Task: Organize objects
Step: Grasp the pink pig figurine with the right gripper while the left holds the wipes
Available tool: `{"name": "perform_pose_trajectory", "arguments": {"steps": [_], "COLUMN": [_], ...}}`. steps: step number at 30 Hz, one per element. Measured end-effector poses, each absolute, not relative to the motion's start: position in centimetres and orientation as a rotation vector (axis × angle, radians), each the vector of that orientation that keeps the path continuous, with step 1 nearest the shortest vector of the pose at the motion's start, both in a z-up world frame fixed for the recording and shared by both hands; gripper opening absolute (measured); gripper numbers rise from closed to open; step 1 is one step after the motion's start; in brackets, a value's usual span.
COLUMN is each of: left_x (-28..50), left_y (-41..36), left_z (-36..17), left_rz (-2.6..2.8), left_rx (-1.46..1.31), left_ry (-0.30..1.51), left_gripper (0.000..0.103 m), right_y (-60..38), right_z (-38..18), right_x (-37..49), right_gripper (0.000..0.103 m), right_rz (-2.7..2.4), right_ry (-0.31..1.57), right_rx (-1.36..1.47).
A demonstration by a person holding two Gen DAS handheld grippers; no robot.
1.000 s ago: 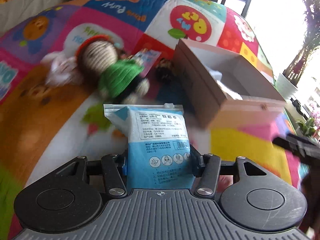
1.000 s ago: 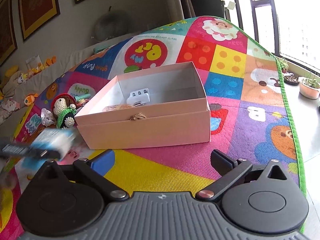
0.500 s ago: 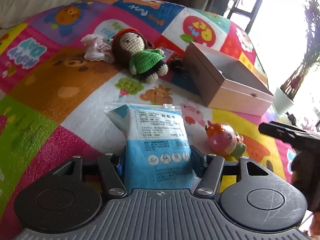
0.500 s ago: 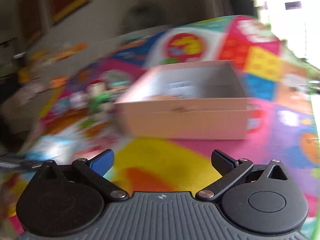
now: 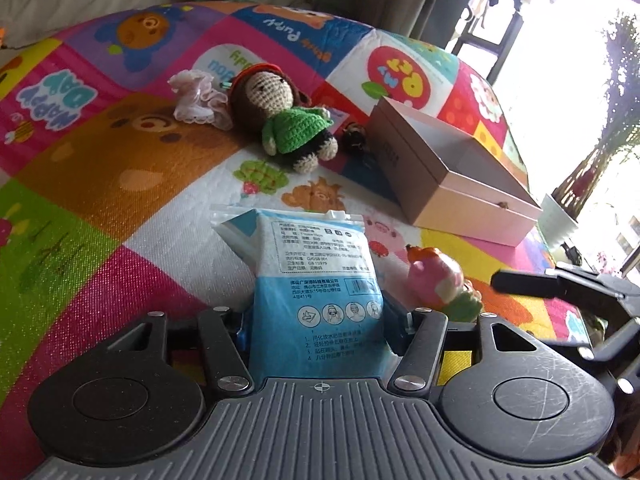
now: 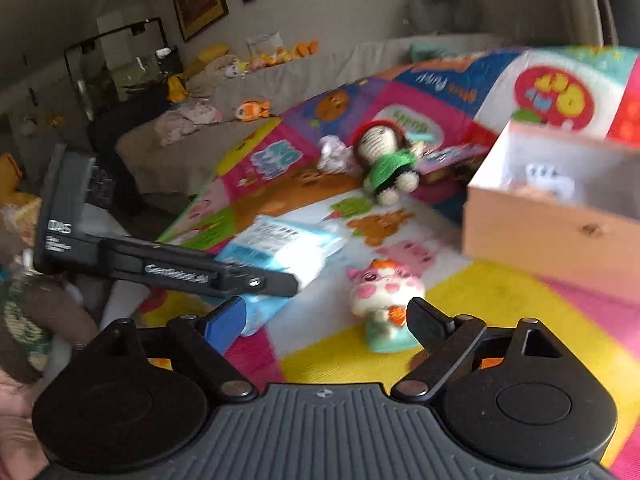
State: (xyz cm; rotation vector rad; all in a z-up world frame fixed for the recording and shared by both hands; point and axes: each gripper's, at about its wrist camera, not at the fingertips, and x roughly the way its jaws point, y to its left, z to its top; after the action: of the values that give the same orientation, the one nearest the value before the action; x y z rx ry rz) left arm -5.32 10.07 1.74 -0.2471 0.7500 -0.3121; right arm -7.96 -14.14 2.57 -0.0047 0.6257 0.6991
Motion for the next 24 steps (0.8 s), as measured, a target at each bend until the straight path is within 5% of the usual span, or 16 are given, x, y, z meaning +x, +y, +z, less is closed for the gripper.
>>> {"name": "perform_pose_trajectory", "arguments": {"steps": [5,10,24], "left_x": [-5.6,-5.6,-3.3], "left_y": [10.0,10.1,7.6], "left_z": [1.5,1.5,6.1], "left_rz": [-0.314,-0.317,-0.367], "left_rx": [-0.243,-0.240,-0.231], "left_ry": [0.727,0.722,0.692], "left_gripper": [0.063,0.063,0.057], "right_y": [-13.7,-12.5,-21.9], "right_z": [1.8,0.3,1.7], "right_x": [-5.7,-3.3,-6.6], "right_gripper": [0.081,0.050,0.048], "right_rz": [0.591,0.565,0.311], "right_ry": [0.650,0.708,0.618], "right_rx": [-0.041,-0.030,0.042]}}
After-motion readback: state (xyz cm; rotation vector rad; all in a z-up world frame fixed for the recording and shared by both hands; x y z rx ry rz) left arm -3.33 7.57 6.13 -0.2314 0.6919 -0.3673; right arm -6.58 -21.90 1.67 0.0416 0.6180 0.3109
